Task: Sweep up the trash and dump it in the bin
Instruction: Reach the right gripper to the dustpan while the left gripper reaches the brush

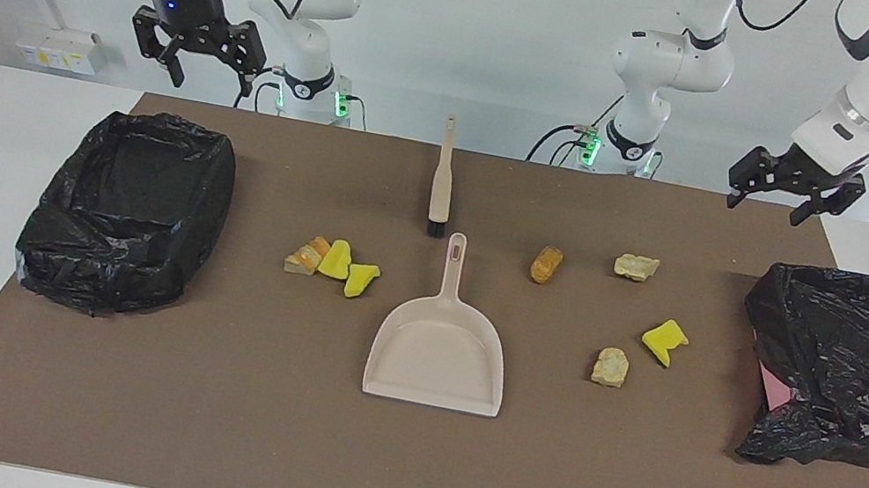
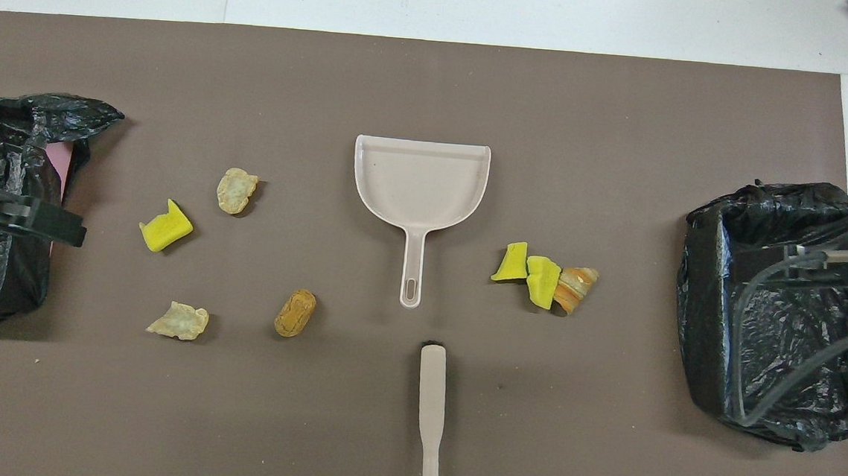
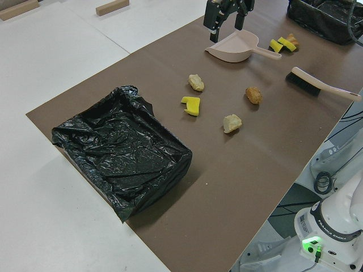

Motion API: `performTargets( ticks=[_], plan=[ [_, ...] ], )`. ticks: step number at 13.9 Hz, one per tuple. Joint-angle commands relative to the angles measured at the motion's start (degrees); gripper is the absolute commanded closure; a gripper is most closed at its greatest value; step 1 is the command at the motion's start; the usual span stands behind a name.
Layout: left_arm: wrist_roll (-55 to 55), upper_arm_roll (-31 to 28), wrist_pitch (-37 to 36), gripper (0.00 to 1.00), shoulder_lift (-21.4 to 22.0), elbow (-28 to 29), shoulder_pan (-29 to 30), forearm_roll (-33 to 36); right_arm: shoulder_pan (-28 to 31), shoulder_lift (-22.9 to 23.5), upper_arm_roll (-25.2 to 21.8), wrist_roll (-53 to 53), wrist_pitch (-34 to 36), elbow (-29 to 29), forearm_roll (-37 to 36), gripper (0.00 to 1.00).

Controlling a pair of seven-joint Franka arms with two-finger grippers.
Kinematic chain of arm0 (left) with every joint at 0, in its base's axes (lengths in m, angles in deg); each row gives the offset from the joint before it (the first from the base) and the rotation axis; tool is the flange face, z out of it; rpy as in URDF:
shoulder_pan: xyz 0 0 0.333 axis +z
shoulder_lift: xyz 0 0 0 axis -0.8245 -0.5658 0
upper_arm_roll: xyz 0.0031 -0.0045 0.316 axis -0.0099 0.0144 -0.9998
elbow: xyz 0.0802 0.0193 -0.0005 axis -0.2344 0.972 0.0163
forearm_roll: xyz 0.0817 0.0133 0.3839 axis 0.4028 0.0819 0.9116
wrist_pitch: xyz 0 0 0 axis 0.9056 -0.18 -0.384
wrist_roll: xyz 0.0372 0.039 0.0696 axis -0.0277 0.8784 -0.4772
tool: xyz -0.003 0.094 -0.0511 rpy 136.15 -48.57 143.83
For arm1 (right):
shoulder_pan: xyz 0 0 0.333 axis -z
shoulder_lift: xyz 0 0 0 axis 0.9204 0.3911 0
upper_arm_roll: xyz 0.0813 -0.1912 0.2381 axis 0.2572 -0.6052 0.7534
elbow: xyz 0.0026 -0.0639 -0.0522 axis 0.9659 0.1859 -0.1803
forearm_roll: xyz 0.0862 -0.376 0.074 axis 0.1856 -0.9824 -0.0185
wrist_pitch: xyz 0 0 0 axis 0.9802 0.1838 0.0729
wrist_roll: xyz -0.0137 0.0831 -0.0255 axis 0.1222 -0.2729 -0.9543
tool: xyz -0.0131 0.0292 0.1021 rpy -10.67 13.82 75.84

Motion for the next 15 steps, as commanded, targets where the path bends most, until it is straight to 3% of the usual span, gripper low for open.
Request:
performTargets(
  ticks=[1,5,9,15],
  plan=[
    [-1.6,-0.6,6.7,0.00,4.3,10.0,-4.7,-0.3,-2.5,2.9,0.1,-3.7,-3.6,0.7,-0.8,0.00],
    [-6.8,-0.5,18.8,0.00,7.7,21.4,-9.3,-2.1,-8.2,9.6,0.1,-11.1,-8.7,0.6,-0.1,0.00],
    [-7.0,-0.5,25.8,0.00,7.2,27.4,-12.7,-3.9,-12.2,15.8,0.5,-16.4,-14.4,0.5,1.5,0.00],
    [-17.3,-0.6,41.8,0.00,6.0,39.7,-25.1,-3.9,-18.7,24.8,0.5,-21.9,-24.2,-0.1,7.7,0.00]
  ],
)
